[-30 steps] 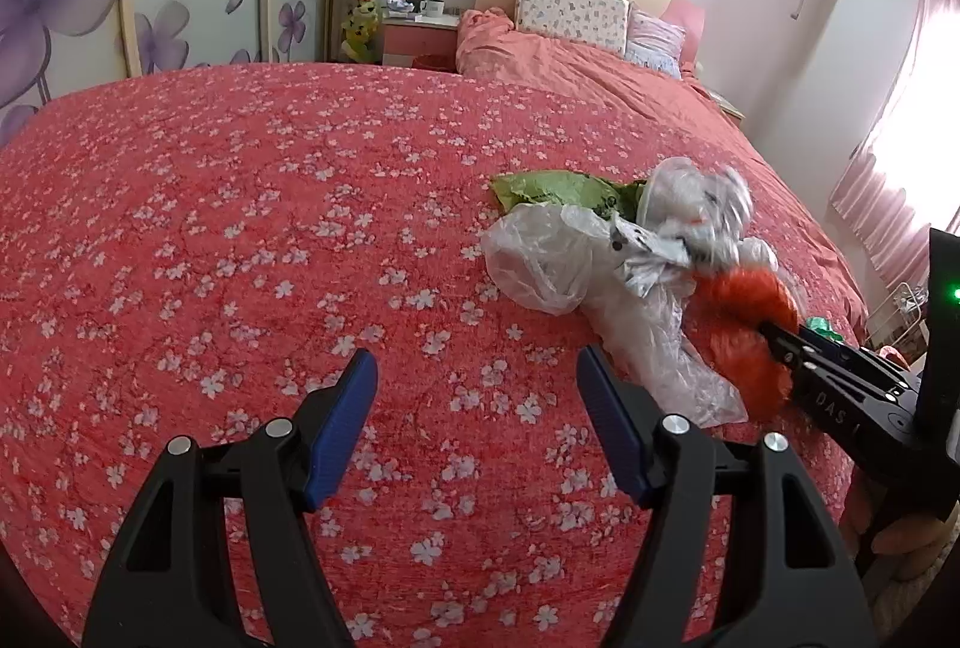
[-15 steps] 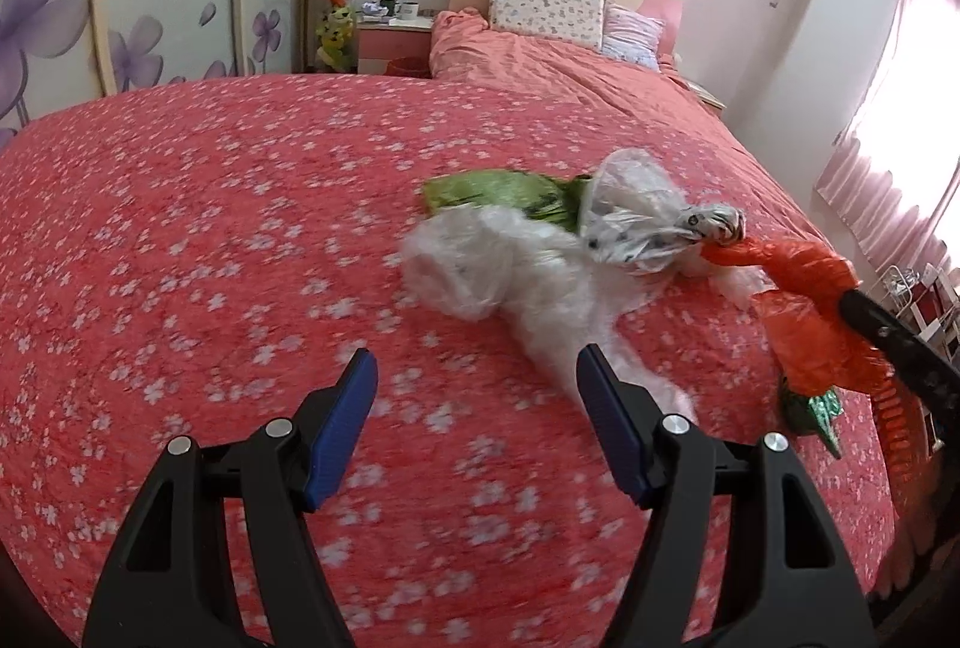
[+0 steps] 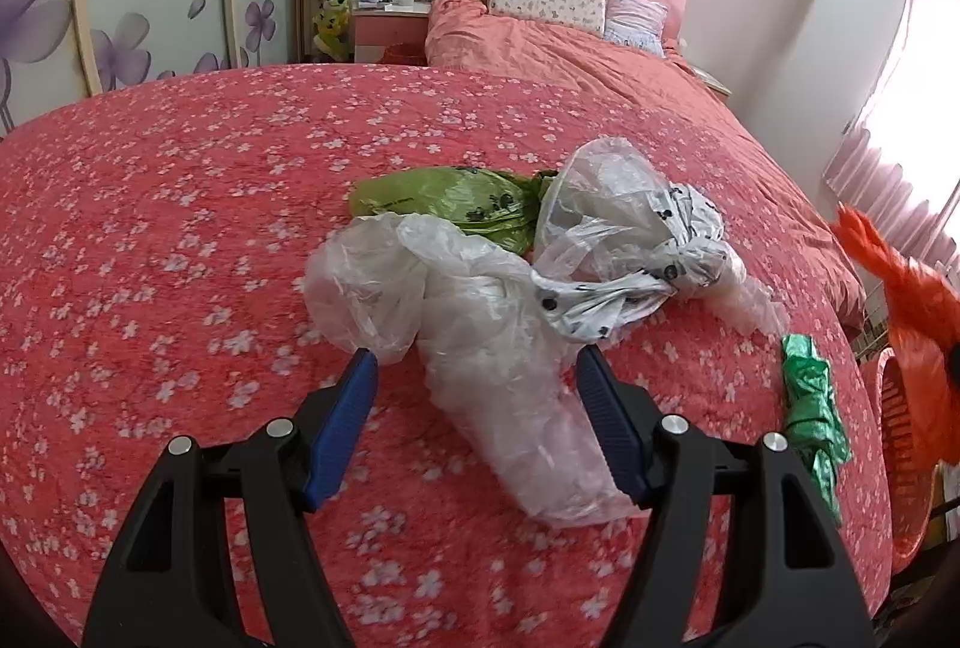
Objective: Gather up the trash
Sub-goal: 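Grasp the orange-red bag with the right tool while the left tool grasps the clear bag, then carry both bags over the orange basket and open both tools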
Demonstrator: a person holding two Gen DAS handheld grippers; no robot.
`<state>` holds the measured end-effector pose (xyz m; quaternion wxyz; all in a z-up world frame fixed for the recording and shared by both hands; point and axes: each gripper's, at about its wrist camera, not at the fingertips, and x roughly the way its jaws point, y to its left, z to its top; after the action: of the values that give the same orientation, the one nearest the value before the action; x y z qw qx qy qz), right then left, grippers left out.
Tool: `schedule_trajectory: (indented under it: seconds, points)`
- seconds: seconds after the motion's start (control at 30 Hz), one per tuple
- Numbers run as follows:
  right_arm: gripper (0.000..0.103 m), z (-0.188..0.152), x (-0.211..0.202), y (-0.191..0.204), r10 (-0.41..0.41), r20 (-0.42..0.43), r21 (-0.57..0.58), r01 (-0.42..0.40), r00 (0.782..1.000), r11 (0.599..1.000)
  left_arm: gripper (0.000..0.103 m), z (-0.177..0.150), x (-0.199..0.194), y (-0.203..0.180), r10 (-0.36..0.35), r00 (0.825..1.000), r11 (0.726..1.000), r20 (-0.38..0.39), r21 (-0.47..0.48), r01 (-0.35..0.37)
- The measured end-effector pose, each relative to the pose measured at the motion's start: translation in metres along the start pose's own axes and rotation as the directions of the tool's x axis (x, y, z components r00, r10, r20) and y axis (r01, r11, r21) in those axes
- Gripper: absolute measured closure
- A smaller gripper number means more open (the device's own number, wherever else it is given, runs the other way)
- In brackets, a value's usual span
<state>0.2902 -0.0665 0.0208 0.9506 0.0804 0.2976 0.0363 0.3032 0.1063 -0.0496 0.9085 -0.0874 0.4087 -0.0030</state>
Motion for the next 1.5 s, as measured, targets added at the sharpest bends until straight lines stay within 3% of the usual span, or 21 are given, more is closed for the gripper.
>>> schedule_trajectory:
  seconds: [0.27,0.4,0.47,1.03,1.5]
  points:
    - [0.096,-0.009,0.001,-0.016,-0.026,-0.021,0.018,0.026,0.999,0.999,0.055,0.000,0.010,0.000,0.009,1.000,1.000,-0.015,-0.013,-0.009]
    - [0.096,-0.012,0.001,-0.018,-0.031,-0.025,0.025,0.032,0.999,0.999,0.075,-0.001,0.009,-0.001,0.002,1.000,1.000,-0.017,-0.012,-0.002]
    - [0.096,-0.012,0.000,-0.020,-0.031,-0.026,0.026,0.032,0.999,0.999,0.079,-0.003,0.004,-0.001,-0.002,1.000,1.000,-0.006,-0.002,0.002]
    - [0.096,-0.011,-0.029,-0.012,-0.007,0.015,0.029,0.007,1.000,1.000,0.084,0.004,-0.073,0.037,0.059,0.988,0.998,0.142,0.024,-0.063]
    - [0.096,-0.007,-0.079,-0.034,-0.037,0.090,0.069,0.031,0.995,0.997,0.084,-0.003,-0.117,-0.021,-0.033,0.979,0.992,0.201,0.125,0.008]
